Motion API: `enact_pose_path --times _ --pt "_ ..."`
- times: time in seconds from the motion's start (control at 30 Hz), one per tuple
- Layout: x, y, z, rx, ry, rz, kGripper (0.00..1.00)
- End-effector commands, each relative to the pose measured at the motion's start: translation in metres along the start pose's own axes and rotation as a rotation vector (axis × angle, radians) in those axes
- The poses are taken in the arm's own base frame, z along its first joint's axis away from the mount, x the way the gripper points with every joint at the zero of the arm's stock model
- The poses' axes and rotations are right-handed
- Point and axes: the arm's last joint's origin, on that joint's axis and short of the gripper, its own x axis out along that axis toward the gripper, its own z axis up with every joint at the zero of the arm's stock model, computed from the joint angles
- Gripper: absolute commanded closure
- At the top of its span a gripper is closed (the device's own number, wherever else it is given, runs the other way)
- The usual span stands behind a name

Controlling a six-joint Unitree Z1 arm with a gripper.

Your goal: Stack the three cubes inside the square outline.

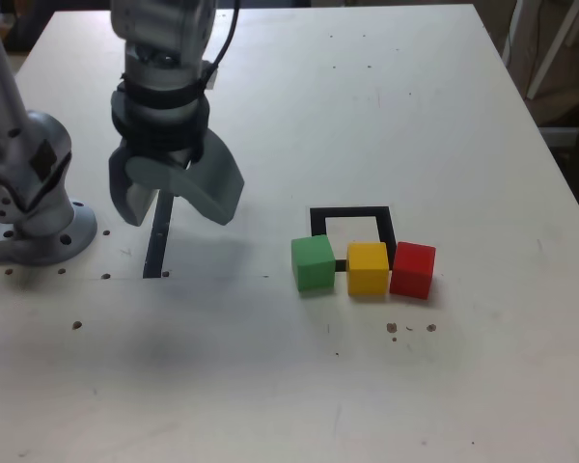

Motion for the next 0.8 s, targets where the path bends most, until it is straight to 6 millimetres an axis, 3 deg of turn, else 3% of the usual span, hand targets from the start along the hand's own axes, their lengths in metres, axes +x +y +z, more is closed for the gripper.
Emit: enact_pose_path --times 0.0,0.5,0.77 --pt "-0.004 0.001 0.004 0.016 -0.010 0.013 0.01" --pt "-0.044 0.004 0.052 0.241 -0.098 0.163 0.02" --pt "-0.056 0.006 0.074 0.361 -0.127 0.227 0.01"
